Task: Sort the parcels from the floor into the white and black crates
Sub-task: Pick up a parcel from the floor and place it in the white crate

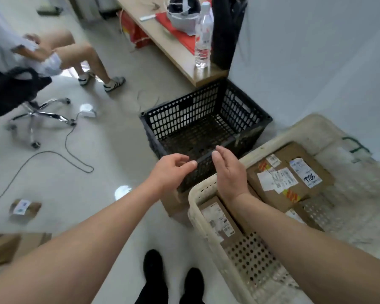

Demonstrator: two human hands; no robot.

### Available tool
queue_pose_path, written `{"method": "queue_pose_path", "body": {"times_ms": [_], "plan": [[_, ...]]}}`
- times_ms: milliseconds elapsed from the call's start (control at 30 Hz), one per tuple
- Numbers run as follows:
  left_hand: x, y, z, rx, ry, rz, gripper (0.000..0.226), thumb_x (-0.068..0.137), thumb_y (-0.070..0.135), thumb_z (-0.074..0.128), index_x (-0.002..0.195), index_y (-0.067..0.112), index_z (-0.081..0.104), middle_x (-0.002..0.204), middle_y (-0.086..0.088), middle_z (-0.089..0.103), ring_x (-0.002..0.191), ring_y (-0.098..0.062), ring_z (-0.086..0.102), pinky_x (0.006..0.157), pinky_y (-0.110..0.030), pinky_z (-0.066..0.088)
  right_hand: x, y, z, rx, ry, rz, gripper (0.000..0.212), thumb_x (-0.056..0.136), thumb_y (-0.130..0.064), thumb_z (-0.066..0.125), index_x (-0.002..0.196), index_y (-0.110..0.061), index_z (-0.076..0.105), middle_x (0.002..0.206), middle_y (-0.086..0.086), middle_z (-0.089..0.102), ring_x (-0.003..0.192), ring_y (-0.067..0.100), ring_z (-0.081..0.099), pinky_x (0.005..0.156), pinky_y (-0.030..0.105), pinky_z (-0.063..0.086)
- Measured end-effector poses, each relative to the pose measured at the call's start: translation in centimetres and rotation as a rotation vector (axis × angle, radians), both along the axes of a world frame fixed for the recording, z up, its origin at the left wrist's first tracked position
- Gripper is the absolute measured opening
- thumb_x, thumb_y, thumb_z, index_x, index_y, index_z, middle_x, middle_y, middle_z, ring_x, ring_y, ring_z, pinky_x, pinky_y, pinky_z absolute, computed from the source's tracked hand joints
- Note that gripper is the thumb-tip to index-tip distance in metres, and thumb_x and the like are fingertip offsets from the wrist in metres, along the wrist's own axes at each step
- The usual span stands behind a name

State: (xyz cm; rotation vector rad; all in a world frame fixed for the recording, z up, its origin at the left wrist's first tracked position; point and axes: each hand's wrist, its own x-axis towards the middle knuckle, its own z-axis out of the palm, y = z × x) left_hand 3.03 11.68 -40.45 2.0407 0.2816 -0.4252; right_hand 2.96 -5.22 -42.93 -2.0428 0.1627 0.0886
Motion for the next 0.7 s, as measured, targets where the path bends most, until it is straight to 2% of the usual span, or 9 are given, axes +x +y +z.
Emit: {"method": "queue_pose_path", "body": {"times_ms": [167, 233, 300, 367, 467, 533, 600, 700], "plan": [[-4.6, 7.5, 1.1, -0.006, -0.043, 0.232, 0.043, 0.095, 0.035, 0.067, 0.128, 0.008, 0.065, 0.12, -0.005, 0.068, 0.108, -0.015, 0.062, 0.09, -0.025, 0.047, -0.6, 6.5, 0.6, -0.031, -0.03, 0.198, 0.045, 0.106, -0.038, 0.05, 0.145, -0.016, 0.056, 0.141, 0.0, 0.06, 0.116, 0.003, 0.05, 0.107, 0.028, 0.04], [-7.0, 10.9, 1.0, -0.008, -0.048, 0.337, 0.044, 0.095, 0.039, 0.066, 0.127, 0.009, 0.066, 0.121, -0.003, 0.069, 0.112, -0.015, 0.063, 0.098, -0.028, 0.047, -1.2, 9.6, 0.9, -0.031, -0.036, 0.271, 0.047, 0.105, -0.041, 0.051, 0.144, -0.015, 0.058, 0.141, 0.002, 0.062, 0.117, 0.005, 0.052, 0.109, 0.029, 0.041], [-9.9, 14.3, 1.0, -0.004, -0.054, 0.448, 0.043, 0.095, 0.04, 0.065, 0.126, 0.01, 0.068, 0.121, -0.002, 0.069, 0.114, -0.016, 0.063, 0.104, -0.032, 0.046, -2.3, 12.9, 1.0, -0.03, -0.044, 0.344, 0.057, 0.1, -0.051, 0.049, 0.143, -0.015, 0.059, 0.139, 0.003, 0.063, 0.122, 0.011, 0.056, 0.111, 0.035, 0.043], [-13.1, 17.6, 0.9, 0.003, -0.07, 0.549, 0.039, 0.096, 0.039, 0.065, 0.121, 0.01, 0.07, 0.118, -0.002, 0.07, 0.112, -0.016, 0.063, 0.102, -0.031, 0.046, -3.8, 16.1, 0.9, -0.02, -0.033, 0.425, 0.064, 0.095, -0.056, 0.047, 0.144, -0.016, 0.058, 0.141, 0.002, 0.062, 0.128, 0.014, 0.056, 0.113, 0.036, 0.042], [-18.8, 22.3, 0.5, 0.003, -0.083, 0.707, 0.029, 0.097, 0.04, 0.063, 0.109, 0.016, 0.072, 0.11, 0.003, 0.071, 0.105, -0.015, 0.064, 0.094, -0.029, 0.046, -6.7, 20.9, 0.5, -0.029, -0.002, 0.562, 0.053, 0.103, -0.048, 0.051, 0.146, -0.017, 0.055, 0.144, 0.001, 0.059, 0.13, 0.013, 0.055, 0.113, 0.033, 0.041], [-23.2, 25.4, -0.2, 0.011, -0.087, 0.82, 0.021, 0.097, 0.043, 0.061, 0.102, 0.025, 0.071, 0.102, 0.011, 0.07, 0.1, -0.013, 0.063, 0.092, -0.032, 0.047, -9.2, 24.2, 0.4, -0.035, 0.005, 0.634, 0.054, 0.103, -0.048, 0.053, 0.146, -0.017, 0.055, 0.145, 0.0, 0.059, 0.129, 0.013, 0.055, 0.114, 0.034, 0.041], [-28.0, 28.1, -0.7, 0.013, -0.093, 0.905, 0.026, 0.098, 0.044, 0.06, 0.104, 0.021, 0.071, 0.101, 0.01, 0.069, 0.102, -0.015, 0.063, 0.09, -0.03, 0.045, -12.3, 27.4, 0.2, -0.033, 0.019, 0.691, 0.061, 0.097, -0.055, 0.051, 0.146, -0.019, 0.055, 0.145, -0.001, 0.059, 0.128, 0.012, 0.056, 0.114, 0.036, 0.042], [-35.2, 31.7, -1.2, 0.007, -0.072, 1.016, 0.039, 0.096, 0.052, 0.058, 0.109, 0.019, 0.073, 0.103, 0.006, 0.071, 0.104, -0.017, 0.065, 0.092, -0.034, 0.047, -17.2, 31.9, 0.0, -0.031, 0.043, 0.772, 0.048, 0.103, -0.047, 0.054, 0.144, -0.022, 0.057, 0.142, -0.003, 0.06, 0.123, 0.008, 0.055, 0.107, 0.026, 0.04]]}}
